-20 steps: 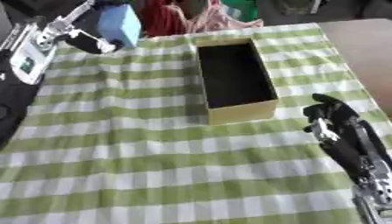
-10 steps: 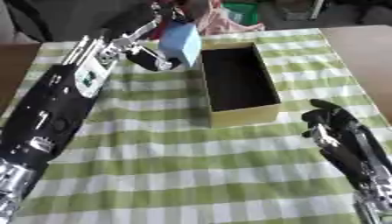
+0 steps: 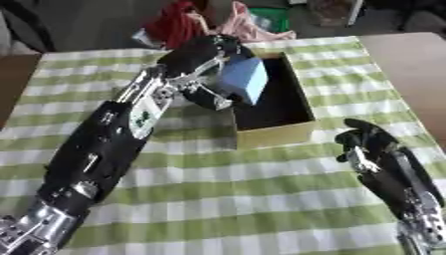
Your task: Pick up objects on the table and place them in the box.
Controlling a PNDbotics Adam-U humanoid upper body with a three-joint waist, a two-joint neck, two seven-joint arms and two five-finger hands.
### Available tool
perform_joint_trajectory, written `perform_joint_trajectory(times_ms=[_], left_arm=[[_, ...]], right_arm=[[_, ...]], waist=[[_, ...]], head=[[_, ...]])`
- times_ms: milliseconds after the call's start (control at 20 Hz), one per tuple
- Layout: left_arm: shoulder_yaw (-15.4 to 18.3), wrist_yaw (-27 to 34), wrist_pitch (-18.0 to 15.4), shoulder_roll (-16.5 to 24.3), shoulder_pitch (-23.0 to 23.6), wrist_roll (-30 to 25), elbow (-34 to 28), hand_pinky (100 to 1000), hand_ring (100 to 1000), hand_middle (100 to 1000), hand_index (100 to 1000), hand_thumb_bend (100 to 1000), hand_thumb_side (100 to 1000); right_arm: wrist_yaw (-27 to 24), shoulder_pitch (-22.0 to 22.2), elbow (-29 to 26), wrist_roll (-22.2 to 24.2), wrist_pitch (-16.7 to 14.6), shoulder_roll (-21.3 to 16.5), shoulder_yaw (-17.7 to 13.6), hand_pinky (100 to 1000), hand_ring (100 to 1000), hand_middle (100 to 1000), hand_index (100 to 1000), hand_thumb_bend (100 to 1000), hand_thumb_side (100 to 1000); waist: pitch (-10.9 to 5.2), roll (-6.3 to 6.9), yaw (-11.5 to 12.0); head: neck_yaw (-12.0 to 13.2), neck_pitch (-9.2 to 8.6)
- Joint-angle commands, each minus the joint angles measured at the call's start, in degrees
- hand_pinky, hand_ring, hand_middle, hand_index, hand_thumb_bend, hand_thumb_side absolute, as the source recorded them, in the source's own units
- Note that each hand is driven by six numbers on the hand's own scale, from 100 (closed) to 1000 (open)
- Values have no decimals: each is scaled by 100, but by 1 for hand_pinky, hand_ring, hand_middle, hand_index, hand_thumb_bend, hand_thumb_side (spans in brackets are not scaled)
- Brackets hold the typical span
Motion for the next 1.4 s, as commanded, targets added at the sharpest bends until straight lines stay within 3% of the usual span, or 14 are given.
perform_joint_trajectory(times_ms=[50, 200, 500, 750, 950, 1050, 1100, 1200, 1350, 1400], left_arm=[[-80, 14, -63, -79, -59, 186, -51, 720, 743, 570, 818, 388, 100], [-150, 17, -126, -113, -17, 230, -24, 727, 753, 629, 824, 406, 144], [-211, -173, -206, -131, 42, -173, 96, 806, 857, 858, 910, 477, 287], [-145, -110, -174, -90, 65, -552, 82, 821, 878, 910, 936, 617, 419], [-91, 116, -95, -43, 69, -571, -14, 805, 873, 902, 932, 596, 414], [-63, 347, -42, 4, 68, -532, -110, 773, 854, 875, 919, 551, 396], [-43, 531, 6, 33, 69, -521, -172, 738, 836, 847, 911, 480, 376], [8, 1129, 197, 100, 78, -511, -301, 705, 823, 827, 906, 355, 352], [10, 2152, 524, 363, 122, -599, -743, 681, 814, 813, 901, 287, 334], [4, 2452, 644, 459, 150, -651, -921, 677, 814, 817, 900, 100, 505]], right_arm=[[-41, -85, -49, 55, -12, -24, 16, 583, 760, 630, 853, 100, 521], [-44, -93, -45, 71, -10, -19, 25, 583, 759, 628, 850, 100, 520], [-47, -92, -43, 78, -8, -15, 22, 582, 758, 625, 845, 100, 519], [-45, -80, -39, 68, -3, -12, 10, 582, 757, 624, 843, 100, 519], [-46, -80, -39, 57, 0, -9, 0, 581, 757, 623, 842, 100, 519], [-45, -73, -37, 52, 3, -9, -7, 581, 757, 623, 841, 100, 519], [-43, -68, -34, 48, 4, -10, -12, 581, 757, 623, 841, 100, 519], [-40, -64, -31, 38, 5, -11, -21, 581, 757, 622, 840, 100, 518], [-37, -62, -37, 19, 2, -22, -48, 581, 757, 621, 840, 100, 518], [-37, -58, -40, 10, 1, -27, -58, 581, 757, 621, 839, 100, 516]], waist=[[-83, -41, -26], [-81, -39, -37], [-88, -33, -34], [-87, -29, -26], [-86, -28, -18], [-87, -27, -6], [-88, -26, 3], [-92, -22, 24], [-92, -10, 79], [-91, -5, 95]], head=[[20, -67], [8, -73], [-18, -80], [-29, -85], [-33, -97], [-40, -103], [-44, -105], [-54, -109], [-88, -118], [-92, -120]])
